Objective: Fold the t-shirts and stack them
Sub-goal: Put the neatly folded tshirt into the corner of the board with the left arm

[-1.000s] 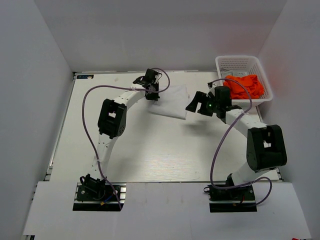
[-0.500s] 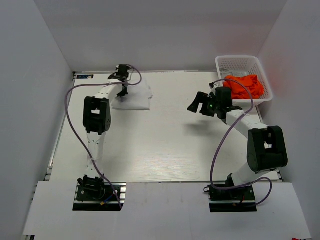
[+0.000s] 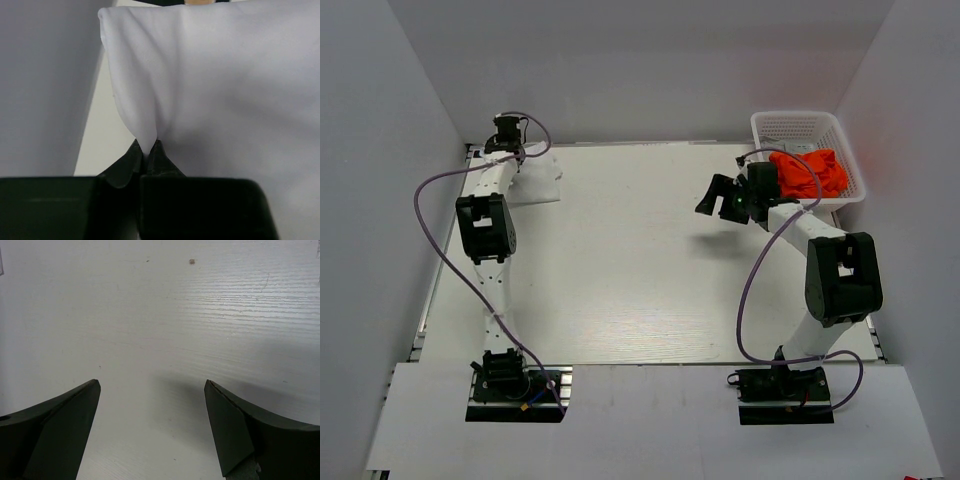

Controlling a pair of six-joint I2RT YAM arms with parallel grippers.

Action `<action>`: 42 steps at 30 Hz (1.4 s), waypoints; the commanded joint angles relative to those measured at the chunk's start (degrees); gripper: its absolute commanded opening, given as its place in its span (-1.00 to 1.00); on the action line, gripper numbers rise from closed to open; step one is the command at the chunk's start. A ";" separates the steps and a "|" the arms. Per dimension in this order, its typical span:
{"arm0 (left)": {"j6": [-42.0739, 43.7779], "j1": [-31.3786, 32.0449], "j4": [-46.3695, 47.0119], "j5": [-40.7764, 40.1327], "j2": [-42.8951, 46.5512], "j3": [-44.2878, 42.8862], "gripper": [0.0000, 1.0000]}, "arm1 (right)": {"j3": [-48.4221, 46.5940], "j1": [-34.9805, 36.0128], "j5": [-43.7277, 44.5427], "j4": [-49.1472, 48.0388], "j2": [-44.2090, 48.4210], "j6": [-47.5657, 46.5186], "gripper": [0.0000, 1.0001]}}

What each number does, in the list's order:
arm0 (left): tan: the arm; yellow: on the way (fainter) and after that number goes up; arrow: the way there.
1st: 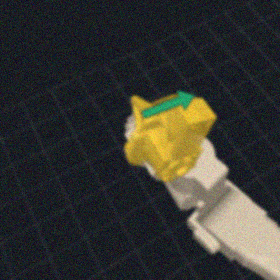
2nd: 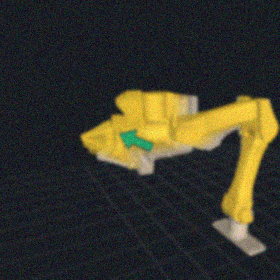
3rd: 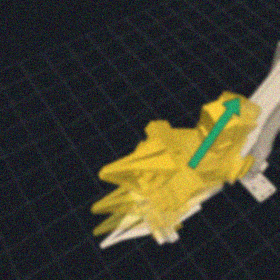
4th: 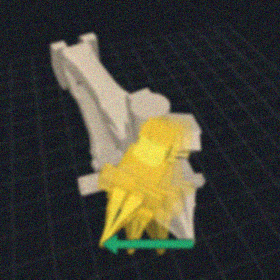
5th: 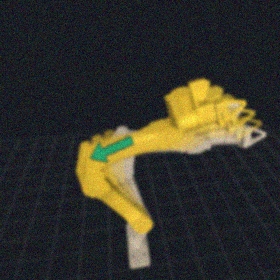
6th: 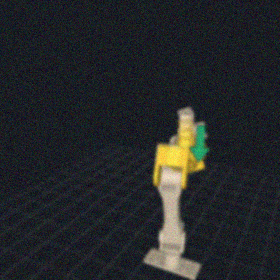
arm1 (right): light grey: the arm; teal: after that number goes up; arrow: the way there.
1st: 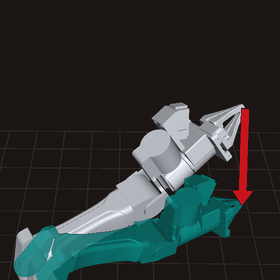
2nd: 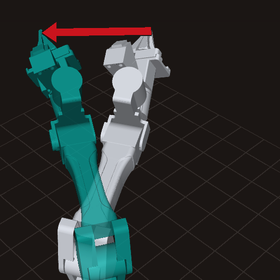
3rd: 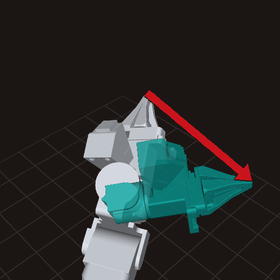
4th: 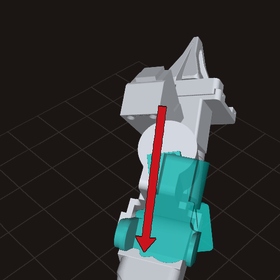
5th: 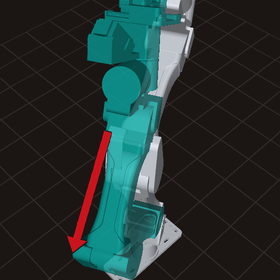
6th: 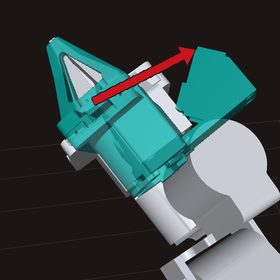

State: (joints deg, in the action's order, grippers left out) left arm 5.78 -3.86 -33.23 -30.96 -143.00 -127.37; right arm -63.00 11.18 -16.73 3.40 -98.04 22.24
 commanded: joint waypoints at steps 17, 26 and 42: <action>11.37 -2.04 15.49 -7.72 0.69 -2.79 1.00 | -0.73 -0.11 4.52 5.57 4.24 -2.46 0.81; -7.76 -0.19 3.88 13.59 15.62 -1.58 1.00 | 6.13 -0.11 3.02 -0.32 13.03 -1.76 0.81; -29.06 36.18 24.61 24.80 58.78 69.92 1.00 | 27.39 -0.19 -0.84 -9.63 34.92 -0.34 0.81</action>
State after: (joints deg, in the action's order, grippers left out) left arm -19.66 31.31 -8.62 -6.90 -91.81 -65.63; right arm -38.13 10.98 -15.64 -1.72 -66.96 23.57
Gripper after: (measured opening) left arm 0.995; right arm 0.904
